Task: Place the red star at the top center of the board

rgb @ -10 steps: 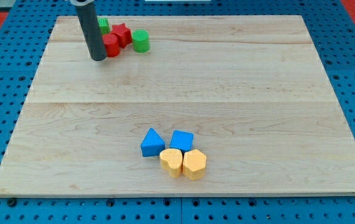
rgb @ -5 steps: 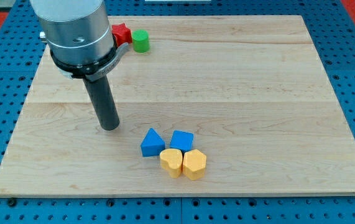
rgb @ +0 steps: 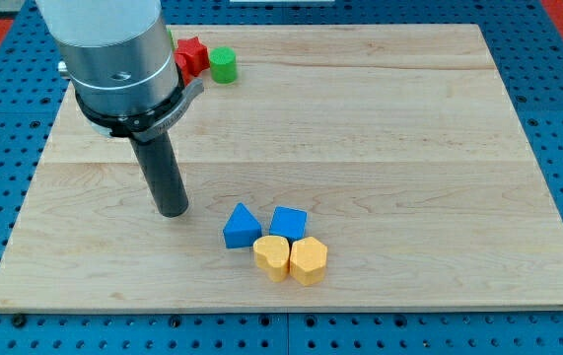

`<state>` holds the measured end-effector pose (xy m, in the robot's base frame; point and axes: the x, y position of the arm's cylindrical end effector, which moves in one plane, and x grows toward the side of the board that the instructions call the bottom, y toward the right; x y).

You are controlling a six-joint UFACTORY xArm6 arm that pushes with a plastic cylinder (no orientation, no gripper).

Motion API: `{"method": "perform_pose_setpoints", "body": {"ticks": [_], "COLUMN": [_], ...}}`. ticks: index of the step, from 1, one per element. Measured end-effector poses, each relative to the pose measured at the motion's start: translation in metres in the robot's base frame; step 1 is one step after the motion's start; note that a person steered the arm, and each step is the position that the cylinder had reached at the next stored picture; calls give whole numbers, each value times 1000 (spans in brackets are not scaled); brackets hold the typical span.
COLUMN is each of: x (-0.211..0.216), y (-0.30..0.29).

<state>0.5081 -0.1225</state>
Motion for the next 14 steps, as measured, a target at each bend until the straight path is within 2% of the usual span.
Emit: {"method": "perform_pose_setpoints", "body": {"ticks": [2,4,5,6,7,9,10,11,12,14], "x": [-70,-145,-178,-212,-225,-249,-281,-297,-297,-245], "y": [-136,-159,-122,-54,-10,-39,-23,43,121,59]}}
